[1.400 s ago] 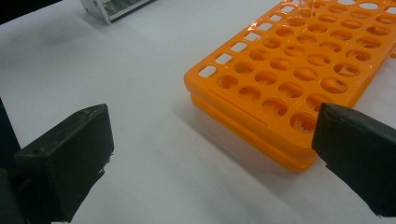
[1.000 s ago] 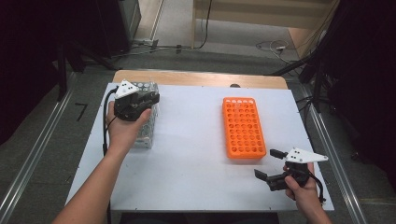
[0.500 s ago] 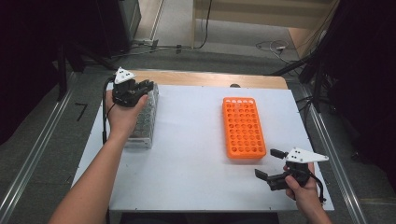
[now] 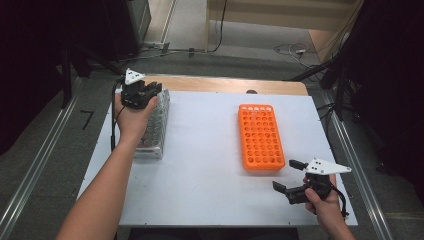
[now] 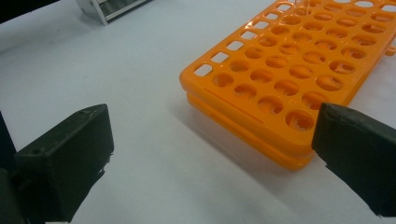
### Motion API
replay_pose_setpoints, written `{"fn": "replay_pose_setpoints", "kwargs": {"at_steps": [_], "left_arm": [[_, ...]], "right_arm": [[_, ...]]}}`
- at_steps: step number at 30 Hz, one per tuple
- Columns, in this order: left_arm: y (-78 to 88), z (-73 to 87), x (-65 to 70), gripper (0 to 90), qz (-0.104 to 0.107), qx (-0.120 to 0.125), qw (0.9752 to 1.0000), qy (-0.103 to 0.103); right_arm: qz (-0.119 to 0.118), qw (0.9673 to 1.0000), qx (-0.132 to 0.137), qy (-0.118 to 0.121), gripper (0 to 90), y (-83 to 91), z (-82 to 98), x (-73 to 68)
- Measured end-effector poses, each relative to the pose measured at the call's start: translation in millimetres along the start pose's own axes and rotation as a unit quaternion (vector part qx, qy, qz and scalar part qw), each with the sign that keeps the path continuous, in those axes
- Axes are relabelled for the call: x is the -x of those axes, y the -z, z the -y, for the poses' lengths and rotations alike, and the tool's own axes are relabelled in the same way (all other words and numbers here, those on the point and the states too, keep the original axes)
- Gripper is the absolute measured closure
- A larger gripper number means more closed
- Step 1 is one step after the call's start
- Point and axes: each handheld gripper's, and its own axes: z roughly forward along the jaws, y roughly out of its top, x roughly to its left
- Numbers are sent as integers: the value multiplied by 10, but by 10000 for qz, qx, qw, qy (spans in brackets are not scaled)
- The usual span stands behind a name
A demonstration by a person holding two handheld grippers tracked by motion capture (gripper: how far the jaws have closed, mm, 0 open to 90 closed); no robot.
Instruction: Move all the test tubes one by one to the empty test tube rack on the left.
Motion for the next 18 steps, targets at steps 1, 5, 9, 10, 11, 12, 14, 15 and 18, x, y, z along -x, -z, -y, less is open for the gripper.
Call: {"fn": "replay_pose_setpoints", "kwargs": {"at_steps": [1, 5, 9, 10, 11, 12, 14, 15, 18], "left_arm": [[-11, 7, -5, 753, -6, -24, 10000, 9], [-49, 35, -15, 752, -38, -91, 9999, 37], [-75, 82, -19, 752, -59, -164, 9998, 71], [-83, 99, -25, 752, -53, -201, 9998, 74], [-94, 116, -30, 752, -51, -232, 9997, 105], [-103, 132, -40, 752, -53, -287, 9995, 114], [-124, 159, -46, 752, -49, -351, 9992, 163], [-130, 168, -48, 751, -47, -393, 9991, 147], [-152, 188, -32, 751, -66, -468, 9988, 103]], "right_arm": [[-4, 10000, -2, -5, 0, 0, 0, 0], [-3, 10000, 10, -7, 0, 0, 0, 2], [-6, 10000, 8, 3, 0, -1, 1, 3], [-4, 10000, 9, -1, 0, 0, 0, 4], [-3, 10000, 11, -3, 0, 1, 0, 4], [-5, 10000, 11, 2, 0, 2, 1, 5], [-7, 10000, 14, 10, 0, 2, 2, 6], [-5, 10000, 13, 7, 0, 2, 2, 4], [0, 10000, 11, 6, 0, 2, 1, 5]]}}
